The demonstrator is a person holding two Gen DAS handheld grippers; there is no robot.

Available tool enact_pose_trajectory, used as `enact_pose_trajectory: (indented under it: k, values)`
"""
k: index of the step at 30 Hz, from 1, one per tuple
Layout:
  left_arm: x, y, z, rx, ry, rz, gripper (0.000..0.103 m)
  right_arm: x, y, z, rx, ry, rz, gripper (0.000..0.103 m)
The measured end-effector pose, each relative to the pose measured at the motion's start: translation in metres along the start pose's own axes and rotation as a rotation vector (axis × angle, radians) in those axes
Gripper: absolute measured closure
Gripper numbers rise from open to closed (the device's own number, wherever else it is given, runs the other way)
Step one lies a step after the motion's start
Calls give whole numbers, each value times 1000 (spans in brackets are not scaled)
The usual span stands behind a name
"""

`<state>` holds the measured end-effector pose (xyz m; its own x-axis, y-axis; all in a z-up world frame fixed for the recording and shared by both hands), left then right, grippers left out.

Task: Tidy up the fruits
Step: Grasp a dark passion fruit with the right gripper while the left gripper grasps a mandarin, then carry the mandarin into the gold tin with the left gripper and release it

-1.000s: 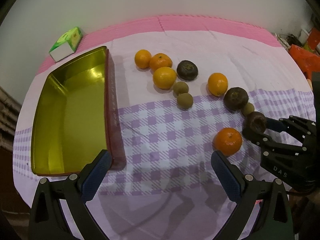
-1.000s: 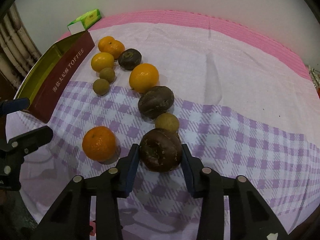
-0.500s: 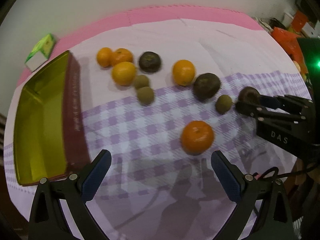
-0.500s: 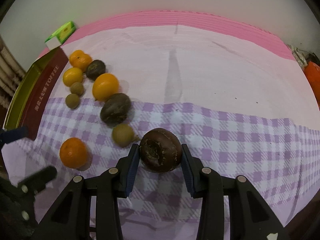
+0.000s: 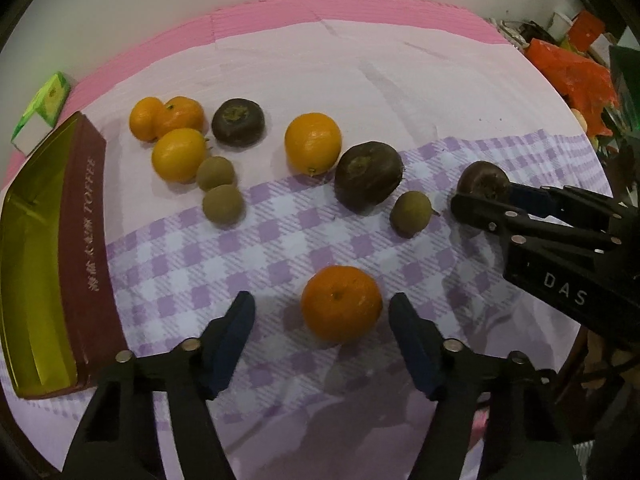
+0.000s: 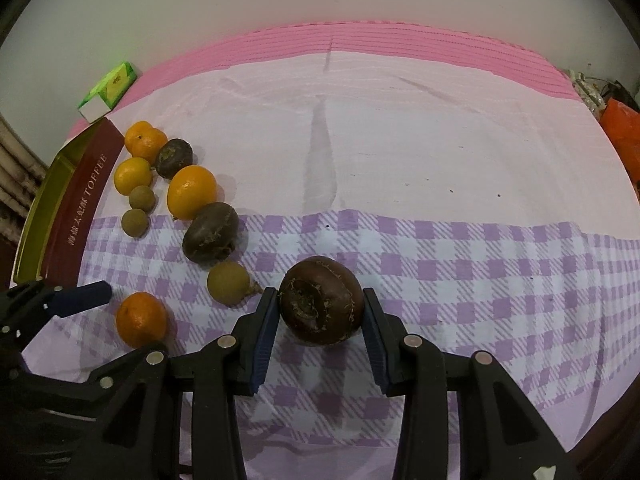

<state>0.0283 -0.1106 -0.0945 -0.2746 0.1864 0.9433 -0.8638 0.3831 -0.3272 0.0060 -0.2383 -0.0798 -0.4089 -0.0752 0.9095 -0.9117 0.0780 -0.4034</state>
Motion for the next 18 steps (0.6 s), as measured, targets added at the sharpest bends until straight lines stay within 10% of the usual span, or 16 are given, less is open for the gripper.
enact_pose_trajectory:
  k: [6, 18]
  values:
    - [-5, 0, 2, 14, 31, -13, 62, 3, 2, 2, -7, -2, 3, 65]
    - [20, 5, -22, 51, 38, 32, 63, 2, 2, 1, -4, 2, 2, 65]
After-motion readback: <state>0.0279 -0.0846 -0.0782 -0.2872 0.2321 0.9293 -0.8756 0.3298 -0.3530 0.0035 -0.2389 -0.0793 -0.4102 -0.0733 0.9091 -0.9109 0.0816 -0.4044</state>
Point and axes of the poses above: each gripper's, at about its wrist camera, not at the fingertips, and x roughly against the way its jaws point, z to its right, y to its underside, the point moved 4 cm from there along -x, roughly the way its jaws point, and after that the axes turned 1 degree about -x, right-handed, at the moved point
